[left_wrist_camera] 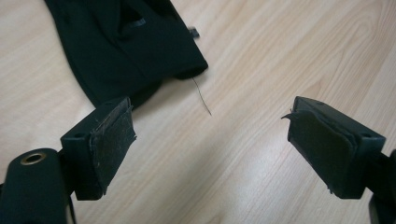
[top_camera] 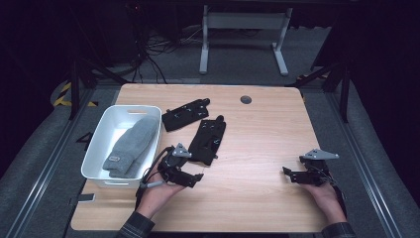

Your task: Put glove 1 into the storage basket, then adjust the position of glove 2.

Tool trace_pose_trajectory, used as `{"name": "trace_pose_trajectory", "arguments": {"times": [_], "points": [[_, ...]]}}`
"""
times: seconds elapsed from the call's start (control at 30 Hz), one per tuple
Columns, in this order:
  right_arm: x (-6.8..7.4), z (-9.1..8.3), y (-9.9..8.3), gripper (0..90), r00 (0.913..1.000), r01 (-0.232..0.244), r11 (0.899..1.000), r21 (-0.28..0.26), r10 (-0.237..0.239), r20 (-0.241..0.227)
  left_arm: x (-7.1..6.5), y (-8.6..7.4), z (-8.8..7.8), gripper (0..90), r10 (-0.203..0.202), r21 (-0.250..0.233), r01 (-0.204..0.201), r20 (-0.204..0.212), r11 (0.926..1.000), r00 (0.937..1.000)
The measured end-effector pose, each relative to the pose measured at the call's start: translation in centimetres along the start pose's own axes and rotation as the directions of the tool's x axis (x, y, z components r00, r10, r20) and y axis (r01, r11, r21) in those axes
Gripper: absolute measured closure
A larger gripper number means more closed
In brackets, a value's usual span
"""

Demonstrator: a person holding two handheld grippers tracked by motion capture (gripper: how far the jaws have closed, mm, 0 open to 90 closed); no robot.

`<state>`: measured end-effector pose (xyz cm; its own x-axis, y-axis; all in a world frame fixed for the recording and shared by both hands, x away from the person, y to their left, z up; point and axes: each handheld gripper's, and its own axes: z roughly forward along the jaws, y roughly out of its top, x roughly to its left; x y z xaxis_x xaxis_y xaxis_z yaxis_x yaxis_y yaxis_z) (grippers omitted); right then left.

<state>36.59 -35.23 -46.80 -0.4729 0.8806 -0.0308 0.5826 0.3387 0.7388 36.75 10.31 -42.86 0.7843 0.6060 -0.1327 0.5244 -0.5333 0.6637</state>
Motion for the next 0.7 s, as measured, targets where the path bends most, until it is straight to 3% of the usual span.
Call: {"name": "trace_pose_trajectory", "arguments": {"times": [0.1,0.3,0.37,0.43,0.53,0.6,0.63,0.7], "points": [[0.0,0.0,0.0,15.9,1.0,0.001,1.0,0.0,-0.001,0.003,-0.2,-1.0,1.0,14.6,0.038,0.02,-0.037,-0.021,0.9991,0.9991],[0.4,-0.4,0.4,27.1,0.9996,0.023,1.0,-0.004,-0.024,-0.015,-0.1,-2.3,2.6,12.5,0.054,0.082,-0.049,-0.055,0.9954,0.997],[0.7,-0.6,0.9,35.4,0.9991,0.029,0.999,-0.023,-0.03,-0.029,0.1,-2.6,2.7,9.6,0.052,0.082,-0.047,-0.059,0.9955,0.9969],[1.1,-0.7,1.2,41.5,0.9981,0.034,0.999,-0.04,-0.036,-0.051,0.0,-2.8,2.9,8.6,0.089,0.08,-0.082,-0.076,0.9934,0.9932],[1.8,-0.8,1.9,57.0,0.9948,0.038,0.998,-0.055,-0.043,-0.092,0.2,-3.2,3.2,1.2,0.101,0.042,-0.099,-0.064,0.9942,0.9928],[2.6,-0.8,2.6,71.2,0.9898,0.051,0.997,-0.062,-0.059,-0.13,0.3,-3.4,3.3,0.0,0.107,0.018,-0.106,-0.05,0.9942,0.993],[2.9,-0.7,2.9,74.8,0.9872,0.053,0.996,-0.069,-0.063,-0.146,0.4,-3.7,3.3,0.0,0.11,-0.007,-0.111,-0.049,0.9938,0.9927],[3.6,-0.5,3.8,84.3,0.9806,0.064,0.995,-0.078,-0.078,-0.18,0.4,-3.8,3.3,0.4,0.108,-0.015,-0.109,-0.053,0.9939,0.9927]]}}
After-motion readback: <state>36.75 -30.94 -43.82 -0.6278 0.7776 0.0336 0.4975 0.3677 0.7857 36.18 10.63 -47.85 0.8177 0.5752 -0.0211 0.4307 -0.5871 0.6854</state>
